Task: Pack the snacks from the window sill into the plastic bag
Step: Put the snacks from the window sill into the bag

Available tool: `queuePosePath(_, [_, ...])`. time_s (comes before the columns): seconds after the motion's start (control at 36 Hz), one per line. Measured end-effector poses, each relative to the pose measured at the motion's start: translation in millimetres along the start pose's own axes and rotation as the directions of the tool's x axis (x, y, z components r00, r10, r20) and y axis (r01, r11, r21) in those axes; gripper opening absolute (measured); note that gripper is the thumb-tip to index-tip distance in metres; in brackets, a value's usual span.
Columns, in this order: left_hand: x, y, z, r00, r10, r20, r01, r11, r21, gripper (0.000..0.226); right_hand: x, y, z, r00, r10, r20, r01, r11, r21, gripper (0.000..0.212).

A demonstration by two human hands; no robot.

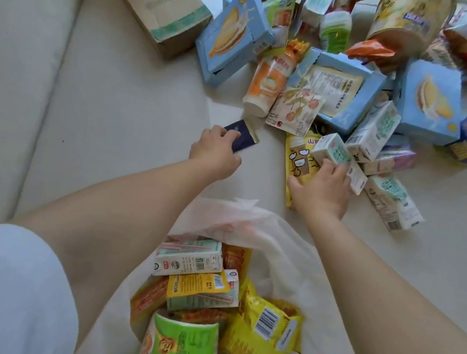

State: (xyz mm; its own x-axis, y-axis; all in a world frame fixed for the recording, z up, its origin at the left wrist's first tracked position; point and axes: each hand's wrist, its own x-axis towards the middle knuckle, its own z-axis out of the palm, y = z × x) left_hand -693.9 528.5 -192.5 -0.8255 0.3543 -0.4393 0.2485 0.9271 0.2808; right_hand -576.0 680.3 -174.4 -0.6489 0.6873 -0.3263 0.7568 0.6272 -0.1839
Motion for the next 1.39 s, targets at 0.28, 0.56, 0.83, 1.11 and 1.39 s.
queuePosePath(0.28, [37, -2, 20, 0.988, 0.136, 0.073, -0.146, 0.976, 0.16, 0.048, 8, -12, 29, 0.994, 0.062, 0.087, -0.069, 0.994, 0.083, 0.078])
queuePosePath(0.56, [4, -1, 29, 0.988, -0.124, 0.088, 0.133, 0.985, -0.112, 0.058, -15, 6, 30, 0.967, 0.044, 0.253, -0.029, 0.998, -0.061, 0.07])
queuePosePath(0.83, [-4, -4, 5, 0.986, 0.029, -0.163, -0.053, 0.988, -0.144, 0.036, -14, 38, 3, 0.978, -0.061, 0.202, 0.109, 0.965, -0.238, 0.055])
queuePosePath(1.11, [56, -21, -18, 0.994, -0.059, -0.091, 0.067, 0.994, 0.088, 0.053, 3, 11, 23, 0.912, -0.358, 0.2, 0.396, 0.894, -0.209, 0.077])
queuePosePath(1.39, [104, -35, -20, 0.999, 0.011, 0.03, -0.015, 0.986, 0.164, 0.07, 24, -2, 36, 0.931, -0.334, 0.148, 0.36, 0.905, -0.227, 0.069])
